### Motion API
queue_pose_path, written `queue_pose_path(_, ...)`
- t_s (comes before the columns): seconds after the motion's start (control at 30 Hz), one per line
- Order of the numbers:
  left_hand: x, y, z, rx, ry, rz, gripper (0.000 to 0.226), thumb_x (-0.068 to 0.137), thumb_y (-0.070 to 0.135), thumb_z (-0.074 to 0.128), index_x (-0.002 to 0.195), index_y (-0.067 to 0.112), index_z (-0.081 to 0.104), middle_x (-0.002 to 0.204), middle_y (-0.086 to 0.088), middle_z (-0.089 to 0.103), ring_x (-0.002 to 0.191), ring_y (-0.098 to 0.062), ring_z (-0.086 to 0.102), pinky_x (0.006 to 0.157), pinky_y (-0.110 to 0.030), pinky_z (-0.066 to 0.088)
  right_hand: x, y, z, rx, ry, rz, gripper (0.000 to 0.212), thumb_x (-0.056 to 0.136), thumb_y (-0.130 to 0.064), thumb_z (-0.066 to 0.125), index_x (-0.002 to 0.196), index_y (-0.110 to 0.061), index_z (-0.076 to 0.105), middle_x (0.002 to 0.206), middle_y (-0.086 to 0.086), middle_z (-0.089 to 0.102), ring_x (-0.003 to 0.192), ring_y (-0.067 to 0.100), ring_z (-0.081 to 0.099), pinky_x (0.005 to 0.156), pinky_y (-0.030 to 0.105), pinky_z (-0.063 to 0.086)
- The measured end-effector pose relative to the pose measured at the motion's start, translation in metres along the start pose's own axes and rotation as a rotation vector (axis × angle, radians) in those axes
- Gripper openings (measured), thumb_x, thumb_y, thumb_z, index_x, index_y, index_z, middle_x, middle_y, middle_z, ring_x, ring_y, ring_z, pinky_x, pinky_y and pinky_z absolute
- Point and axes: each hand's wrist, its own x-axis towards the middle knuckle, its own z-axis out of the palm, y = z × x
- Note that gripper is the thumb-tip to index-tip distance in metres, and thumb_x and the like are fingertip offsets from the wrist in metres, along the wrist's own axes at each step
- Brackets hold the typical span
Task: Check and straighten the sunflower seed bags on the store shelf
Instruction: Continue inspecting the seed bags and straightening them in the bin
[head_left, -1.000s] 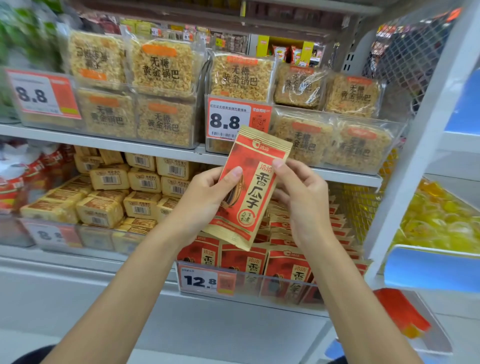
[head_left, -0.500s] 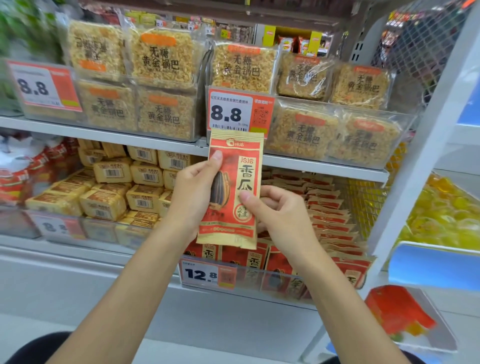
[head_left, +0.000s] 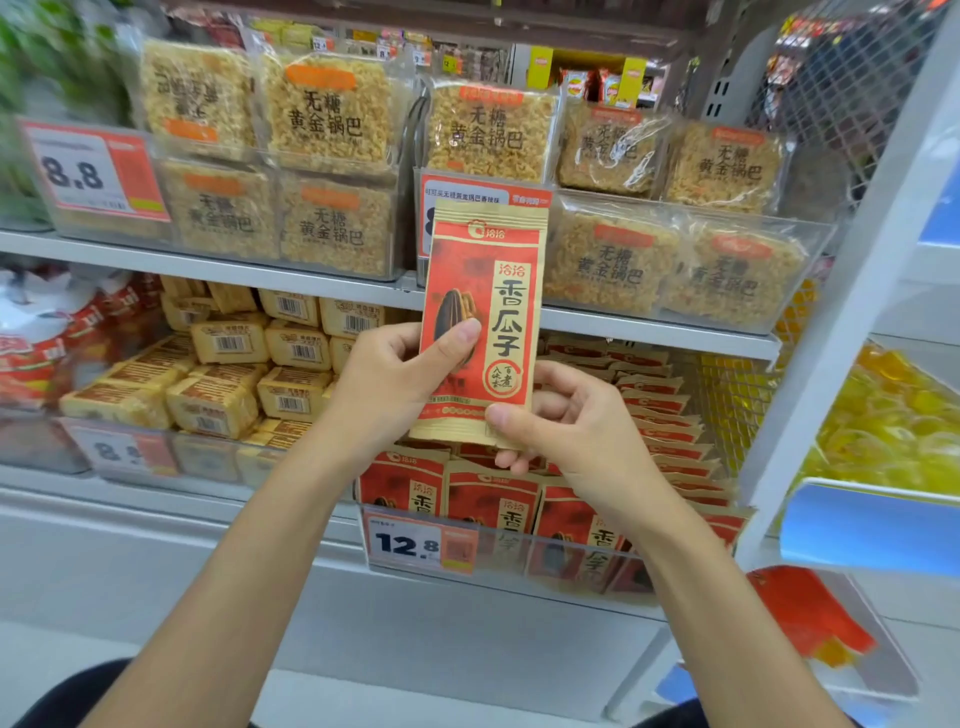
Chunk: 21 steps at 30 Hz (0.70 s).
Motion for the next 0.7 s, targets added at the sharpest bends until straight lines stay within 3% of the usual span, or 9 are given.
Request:
queue_pose_path(0.13,-0.001,-0.001,0.001,-0.042,0.01,-0.019,0.033,0.078,0.046,0.064,0.084,0.015,0.074,0.085,-0.004,0.078,0.076,-0.018,0.075,0.066,-0.027,0.059,-0.001,0.003,0.003,-0.027,-0.007,-0.003,0.038,0.084,-0.005,0.072,0.119,-0.012,0.058,0.092,0.009,0.075,0.066,0.018,0.068,0.06,0.024,0.055)
queue_pose_path(0.3,-0.003,0.001,-0.002,-0.034,0.009,0.028,0.032,0.083,0.043,0.062,0.096,0.016,0.074,0.092,-0.001,0.078,0.084,-0.019,0.075,0.073,-0.033,0.06,-0.003,0.002,0.003,-0.052,-0.113,-0.028,0.041,0.087,-0.003,0.068,0.12,-0.019,0.049,0.094,0.002,0.075,0.078,0.014,0.07,0.071,0.025,0.056)
queue_pose_path(0.37,-0.003,0.001,0.001,-0.011,0.017,0.076,0.036,0.084,0.042,0.063,0.111,0.018,0.07,0.1,0.0,0.077,0.09,-0.017,0.074,0.078,-0.037,0.06,-0.004,-0.002,0.003,-0.081,-0.089,-0.054,0.042,0.086,-0.002,0.069,0.118,-0.021,0.05,0.092,0.001,0.075,0.078,0.013,0.07,0.07,0.028,0.056)
queue_pose_path(0.43,-0.003,0.001,0.006,0.032,0.054,0.132,0.059,0.083,0.044,0.064,0.138,0.028,0.047,0.119,0.008,0.067,0.096,-0.011,0.071,0.08,-0.031,0.059,-0.005,-0.002,0.005,-0.123,-0.01,-0.12,0.046,0.086,0.0,0.069,0.121,-0.025,0.053,0.094,-0.001,0.075,0.078,0.013,0.071,0.069,0.029,0.057)
queue_pose_path(0.5,-0.002,0.006,0.006,0.162,0.116,0.216,0.073,0.086,0.044,0.061,0.149,0.04,0.023,0.135,0.013,0.047,0.101,-0.002,0.065,0.077,-0.017,0.055,-0.007,0.0,0.011,-0.192,0.077,-0.232,0.054,0.087,-0.001,0.068,0.131,-0.03,0.055,0.106,-0.009,0.074,0.094,0.008,0.07,0.08,0.028,0.057)
queue_pose_path(0.57,-0.001,0.013,0.004,0.231,0.1,0.297,0.061,0.091,0.041,0.057,0.148,0.037,0.034,0.136,0.012,0.048,0.107,-0.001,0.061,0.082,-0.02,0.056,-0.009,0.003,0.017,-0.314,0.141,-0.331,0.059,0.088,-0.01,0.069,0.139,-0.031,0.05,0.123,-0.02,0.064,0.116,-0.002,0.058,0.097,0.02,0.048)
queue_pose_path(0.63,-0.006,0.021,0.003,0.002,-0.031,0.227,0.055,0.09,0.046,0.048,0.142,0.027,0.047,0.127,0.008,0.063,0.107,-0.008,0.066,0.083,-0.029,0.058,-0.01,0.007,0.019,-0.491,0.142,-0.377,0.065,0.088,-0.029,0.067,0.145,-0.042,0.039,0.144,-0.021,0.04,0.136,-0.006,0.034,0.11,0.015,0.031)
queue_pose_path(0.7,-0.011,0.025,0.004,-0.182,-0.167,0.084,0.064,0.086,0.054,0.041,0.138,0.02,0.05,0.123,0.001,0.069,0.11,-0.016,0.068,0.087,-0.036,0.057,-0.01,0.01,0.021,-0.551,0.045,-0.345,0.065,0.088,-0.055,0.055,0.147,-0.053,0.026,0.158,-0.023,0.01,0.145,-0.005,0.009,0.115,0.022,0.019)
